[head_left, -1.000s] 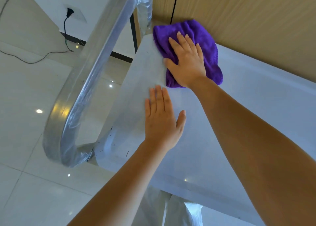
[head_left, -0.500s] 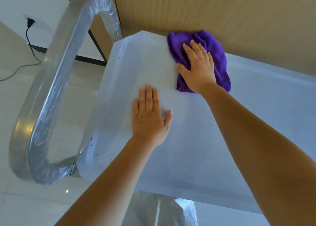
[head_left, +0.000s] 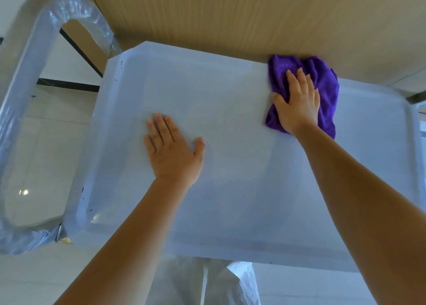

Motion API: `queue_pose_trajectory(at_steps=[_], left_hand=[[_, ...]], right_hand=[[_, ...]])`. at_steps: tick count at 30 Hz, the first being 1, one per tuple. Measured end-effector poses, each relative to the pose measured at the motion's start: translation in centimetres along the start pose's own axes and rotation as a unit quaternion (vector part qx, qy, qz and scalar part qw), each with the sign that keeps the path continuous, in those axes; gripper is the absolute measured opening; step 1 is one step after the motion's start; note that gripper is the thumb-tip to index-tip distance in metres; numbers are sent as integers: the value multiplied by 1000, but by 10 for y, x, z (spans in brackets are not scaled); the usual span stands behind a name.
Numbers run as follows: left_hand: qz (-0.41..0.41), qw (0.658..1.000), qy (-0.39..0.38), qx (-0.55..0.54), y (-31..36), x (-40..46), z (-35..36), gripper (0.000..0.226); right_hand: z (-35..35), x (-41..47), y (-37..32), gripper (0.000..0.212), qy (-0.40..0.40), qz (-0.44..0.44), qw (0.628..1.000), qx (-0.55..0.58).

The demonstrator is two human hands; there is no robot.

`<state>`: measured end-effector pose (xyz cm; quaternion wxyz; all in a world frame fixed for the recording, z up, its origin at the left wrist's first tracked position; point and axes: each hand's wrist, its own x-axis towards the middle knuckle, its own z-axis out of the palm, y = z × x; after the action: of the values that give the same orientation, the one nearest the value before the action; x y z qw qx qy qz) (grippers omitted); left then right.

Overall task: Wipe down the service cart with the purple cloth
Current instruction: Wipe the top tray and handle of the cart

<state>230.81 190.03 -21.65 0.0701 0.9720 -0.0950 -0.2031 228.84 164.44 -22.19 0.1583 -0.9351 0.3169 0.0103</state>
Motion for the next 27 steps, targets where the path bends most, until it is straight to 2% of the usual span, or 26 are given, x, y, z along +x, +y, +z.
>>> queue_pose_trajectory(at_steps=[7, 10, 17, 22, 27], left_hand=[[164, 986, 7, -22, 102, -16, 17, 68], [202, 979, 6, -13, 121, -17, 33, 65], [203, 979, 29, 13, 115, -14, 48, 64], [198, 979, 48, 20, 120, -15, 49, 80], [176, 983, 38, 45, 126, -16, 48, 82]], right_hand=[[3, -3, -3, 62, -7, -16, 1000, -6], [2, -3, 2, 61, -1, -23, 1000, -3], [-5, -1, 30, 60, -4, -35, 999, 11], [-22, -1, 77, 60, 8, 0, 1000, 17], [-42, -5, 133, 60, 20, 54, 998, 19]])
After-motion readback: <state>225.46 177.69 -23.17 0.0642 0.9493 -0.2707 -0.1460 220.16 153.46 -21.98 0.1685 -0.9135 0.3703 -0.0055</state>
